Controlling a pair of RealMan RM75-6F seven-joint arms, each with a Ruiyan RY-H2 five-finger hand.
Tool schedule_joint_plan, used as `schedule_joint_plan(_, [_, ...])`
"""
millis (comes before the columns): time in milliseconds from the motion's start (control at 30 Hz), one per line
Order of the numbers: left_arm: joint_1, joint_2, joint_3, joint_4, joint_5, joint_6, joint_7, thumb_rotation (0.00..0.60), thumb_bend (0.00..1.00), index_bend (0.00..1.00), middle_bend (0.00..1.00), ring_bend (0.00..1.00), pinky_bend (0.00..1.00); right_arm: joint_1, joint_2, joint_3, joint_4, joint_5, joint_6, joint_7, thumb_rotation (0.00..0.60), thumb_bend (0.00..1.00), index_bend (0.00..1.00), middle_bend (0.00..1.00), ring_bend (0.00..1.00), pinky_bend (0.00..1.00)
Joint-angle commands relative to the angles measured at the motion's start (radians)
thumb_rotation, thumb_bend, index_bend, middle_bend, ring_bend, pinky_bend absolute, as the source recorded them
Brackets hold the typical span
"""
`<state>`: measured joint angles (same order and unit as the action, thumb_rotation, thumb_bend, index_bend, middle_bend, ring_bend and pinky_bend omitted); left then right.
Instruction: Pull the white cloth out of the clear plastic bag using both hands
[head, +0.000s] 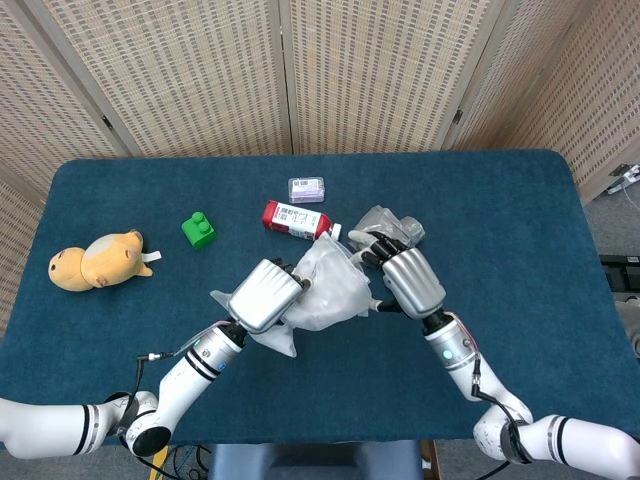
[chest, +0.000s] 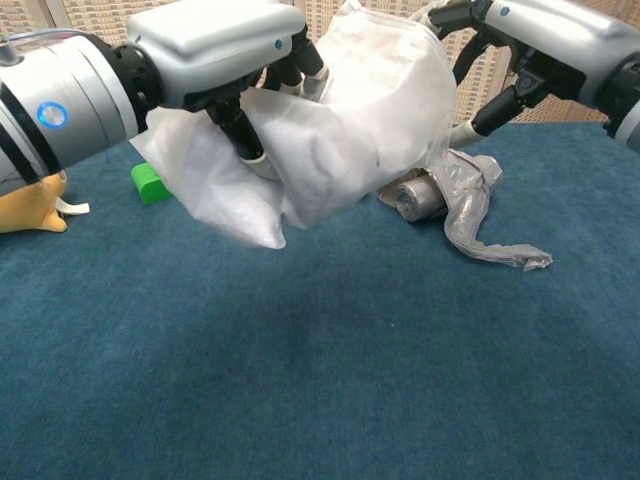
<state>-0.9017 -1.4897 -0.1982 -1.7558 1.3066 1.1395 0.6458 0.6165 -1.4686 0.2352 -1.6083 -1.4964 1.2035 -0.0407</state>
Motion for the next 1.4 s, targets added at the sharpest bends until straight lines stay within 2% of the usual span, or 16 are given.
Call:
schedule_joint_plan(33, [0.001, 0.001, -0.002, -0.003, 0.003, 0.002, -0.003, 0.600, 0.13, 0.54, 0.78, 0.63, 0.64, 0.006, -0.005, 0.000, 0.002, 0.006, -0.006, -0.002, 0.600, 0.07, 0.42, 0.18, 0.16, 0.37])
schedule_joint_plan(200, [0.004, 0.006, -0.007, -0.009, 0.011, 0.004, -0.012, 0.600, 0.13, 0.55, 0.78, 0.63, 0.64, 0.016, -0.015, 0.000, 0.005, 0.017, -0.014, -0.006, 0.600, 0.08, 0.42, 0.18, 0.15, 0.37])
schedule_joint_plan(333, [0.007, 0.008, -0.009, -0.012, 0.018, 0.007, -0.018, 0.600, 0.13, 0.55, 0.78, 0.64, 0.64, 0.025, -0.022, 0.000, 0.007, 0.025, -0.023, -0.007, 0.600, 0.12, 0.46, 0.18, 0.14, 0.37])
schedule_joint_plan(733, [0.013, 0.009, -0.012, -0.016, 0.036, 0.011, -0.030, 0.600, 0.13, 0.55, 0.79, 0.64, 0.65, 0.047, -0.049, -0.002, 0.028, 0.037, -0.034, -0.020, 0.600, 0.55, 0.55, 0.18, 0.14, 0.37])
schedule_joint_plan(900, [0.016, 0.011, -0.012, -0.016, 0.034, 0.009, -0.030, 0.600, 0.13, 0.55, 0.79, 0.64, 0.65, 0.052, -0.060, 0.001, 0.031, 0.046, -0.031, -0.028, 0.600, 0.65, 0.59, 0.18, 0.14, 0.37])
schedule_joint_plan(1167, [0.019, 0.019, -0.004, -0.009, -0.007, -0.021, -0.013, 0.600, 0.13, 0.54, 0.78, 0.64, 0.65, 0.047, -0.069, 0.003, 0.033, 0.048, -0.006, -0.031, 0.600, 0.66, 0.67, 0.19, 0.14, 0.37])
schedule_joint_plan(1400, [0.021, 0.053, 0.015, -0.035, -0.128, -0.069, 0.070, 0.600, 0.13, 0.43, 0.71, 0.60, 0.65, 0.052, -0.079, 0.006, 0.049, 0.071, -0.017, -0.043, 0.600, 0.66, 0.69, 0.19, 0.14, 0.37])
